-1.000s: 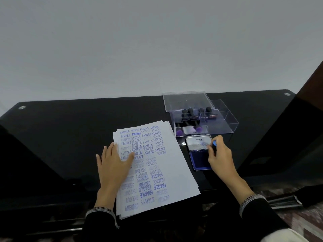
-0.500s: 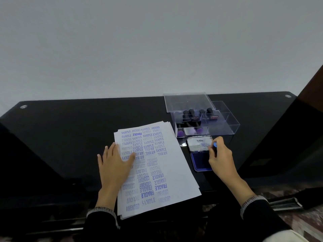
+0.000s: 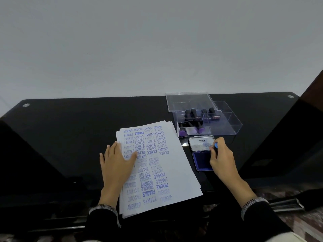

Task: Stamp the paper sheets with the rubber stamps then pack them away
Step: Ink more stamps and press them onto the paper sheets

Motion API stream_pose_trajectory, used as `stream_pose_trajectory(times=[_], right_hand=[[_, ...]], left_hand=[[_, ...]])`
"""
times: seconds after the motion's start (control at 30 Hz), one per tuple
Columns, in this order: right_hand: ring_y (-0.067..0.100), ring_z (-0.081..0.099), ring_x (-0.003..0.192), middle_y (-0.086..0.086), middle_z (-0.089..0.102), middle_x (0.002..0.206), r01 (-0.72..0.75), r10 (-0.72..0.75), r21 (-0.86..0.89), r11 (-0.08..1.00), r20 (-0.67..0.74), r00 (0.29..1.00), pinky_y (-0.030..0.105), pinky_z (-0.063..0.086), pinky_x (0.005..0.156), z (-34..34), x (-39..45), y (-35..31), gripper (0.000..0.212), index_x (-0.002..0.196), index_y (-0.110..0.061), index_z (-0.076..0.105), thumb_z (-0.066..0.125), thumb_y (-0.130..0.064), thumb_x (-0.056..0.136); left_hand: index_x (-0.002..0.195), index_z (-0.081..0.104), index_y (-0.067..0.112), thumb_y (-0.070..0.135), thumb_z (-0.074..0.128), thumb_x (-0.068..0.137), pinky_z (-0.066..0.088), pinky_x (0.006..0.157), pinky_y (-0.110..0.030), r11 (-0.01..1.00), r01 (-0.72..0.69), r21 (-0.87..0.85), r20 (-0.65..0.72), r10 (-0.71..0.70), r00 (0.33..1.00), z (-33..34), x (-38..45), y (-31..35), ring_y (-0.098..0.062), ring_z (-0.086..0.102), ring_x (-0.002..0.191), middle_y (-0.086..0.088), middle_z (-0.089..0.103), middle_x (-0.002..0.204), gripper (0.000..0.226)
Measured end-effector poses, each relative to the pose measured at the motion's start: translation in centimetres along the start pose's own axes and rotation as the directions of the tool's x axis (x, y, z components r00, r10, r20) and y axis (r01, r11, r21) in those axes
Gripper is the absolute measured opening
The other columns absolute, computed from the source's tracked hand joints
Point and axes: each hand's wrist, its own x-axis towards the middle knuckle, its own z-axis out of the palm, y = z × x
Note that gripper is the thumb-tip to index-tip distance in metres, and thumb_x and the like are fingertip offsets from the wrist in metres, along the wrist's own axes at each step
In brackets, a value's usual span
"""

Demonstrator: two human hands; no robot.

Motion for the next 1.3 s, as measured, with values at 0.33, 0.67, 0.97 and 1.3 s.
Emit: stream_pose_trajectory(times=[0.33,0.67,0.97,1.3], right_hand=[[0.025,0.055,0.074,0.008,0.053,0.089,0.032,-0.044,0.185,0.982,0.061,0.997,0.029,0.046,0.062,1.1,-1.5,-3.0,0.013,0.099,-0.017,0.043,0.045,-0.005,0.096],[0.015,0.058,0.1,0.001,0.06,0.111,0.104,-0.149,0.218,0.971,0.207,0.967,0.031,0.05,0.086,6.4,-2.0,-6.7,0.034,0.13,-0.028,0.048,0.049,-0.02,0.097],[0.013,0.063,0.106,0.0,0.063,0.115,0.172,-0.199,0.134,0.976,0.228,0.953,0.033,0.053,0.083,7.0,-2.3,-7.5,0.036,0.131,-0.021,0.048,0.049,-0.01,0.097],[0.01,0.062,0.101,-0.002,0.065,0.113,0.155,-0.156,0.021,0.988,0.241,0.958,0.023,0.042,0.066,7.0,-2.5,-8.2,0.036,0.131,-0.024,0.046,0.046,-0.01,0.098]], left_hand=[[0.146,0.032,0.016,0.06,0.048,0.088,0.003,0.117,-0.05,1.0,-0.012,-0.009,-0.011,0.012,1.0,-0.3,0.1,0.6,-0.018,0.017,0.145,-0.001,0.03,0.153,0.074],[0.14,0.04,0.024,0.059,0.049,0.088,0.002,0.118,-0.05,0.999,-0.03,-0.036,-0.011,0.029,1.0,-0.6,-0.1,0.7,-0.018,0.017,0.145,0.001,0.03,0.151,0.063],[0.14,0.039,0.022,0.059,0.048,0.088,0.002,0.118,-0.05,0.999,-0.034,-0.043,-0.019,0.033,0.999,-0.5,-0.1,0.6,-0.018,0.017,0.145,0.001,0.029,0.152,0.065],[0.141,0.039,0.021,0.06,0.047,0.089,0.004,0.118,-0.051,0.999,-0.031,-0.018,-0.011,0.031,0.999,-0.5,0.0,0.7,-0.02,0.018,0.145,0.0,0.029,0.152,0.066]])
